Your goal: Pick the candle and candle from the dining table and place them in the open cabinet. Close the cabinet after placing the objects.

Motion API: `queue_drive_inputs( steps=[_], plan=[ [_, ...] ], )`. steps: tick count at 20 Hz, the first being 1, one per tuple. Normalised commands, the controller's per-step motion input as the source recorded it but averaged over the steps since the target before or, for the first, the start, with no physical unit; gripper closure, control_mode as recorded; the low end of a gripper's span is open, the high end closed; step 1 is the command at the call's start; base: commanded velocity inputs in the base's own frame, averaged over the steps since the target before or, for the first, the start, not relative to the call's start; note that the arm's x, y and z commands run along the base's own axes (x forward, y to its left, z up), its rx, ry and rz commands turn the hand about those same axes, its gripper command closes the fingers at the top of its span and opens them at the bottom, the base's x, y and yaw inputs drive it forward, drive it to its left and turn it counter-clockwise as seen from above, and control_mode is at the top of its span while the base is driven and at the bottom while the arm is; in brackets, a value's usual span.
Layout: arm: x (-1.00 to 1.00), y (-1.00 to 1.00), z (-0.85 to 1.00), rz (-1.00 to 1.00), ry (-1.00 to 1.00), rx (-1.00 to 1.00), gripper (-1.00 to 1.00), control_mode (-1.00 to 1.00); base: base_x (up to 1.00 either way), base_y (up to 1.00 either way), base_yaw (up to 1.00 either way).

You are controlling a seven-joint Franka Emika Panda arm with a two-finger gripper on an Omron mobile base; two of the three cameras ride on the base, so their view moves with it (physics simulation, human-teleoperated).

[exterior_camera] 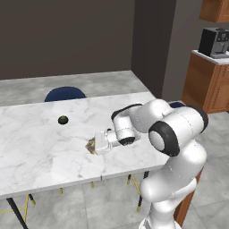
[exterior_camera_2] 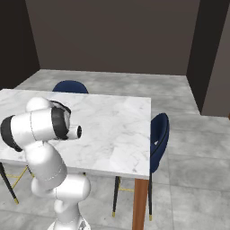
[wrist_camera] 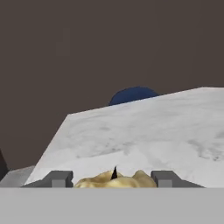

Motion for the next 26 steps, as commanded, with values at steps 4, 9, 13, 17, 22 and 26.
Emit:
queue_drive_inputs(
  steps=[4,9,13,17,22,26],
  plan=[
    [-0.29,-0.32,0.79,-0.19,-0.12,0.16,1.0,-1.0,0.0,0.0,0.0],
    [-0.21,-0.14,0.97,-0.2,-0.06,0.21,1.0,-1.0,0.0,0.0,0.0],
    [-0.22,-0.14,1.0,-0.19,0.0,0.22,1.0,-1.0,0.0,0.0,0.0],
    [-0.21,-0.18,0.83,-0.17,0.0,0.23,1.0,-1.0,0.0,0.0,0.0],
    [-0.18,-0.26,0.33,-0.05,-0.01,0.23,1.0,-1.0,0.0,0.0,0.0],
    [0.0,-0.03,0.0,0.0,0.0,0.01,1.0,-1.0,0.0,0.0,0.0]
  ],
)
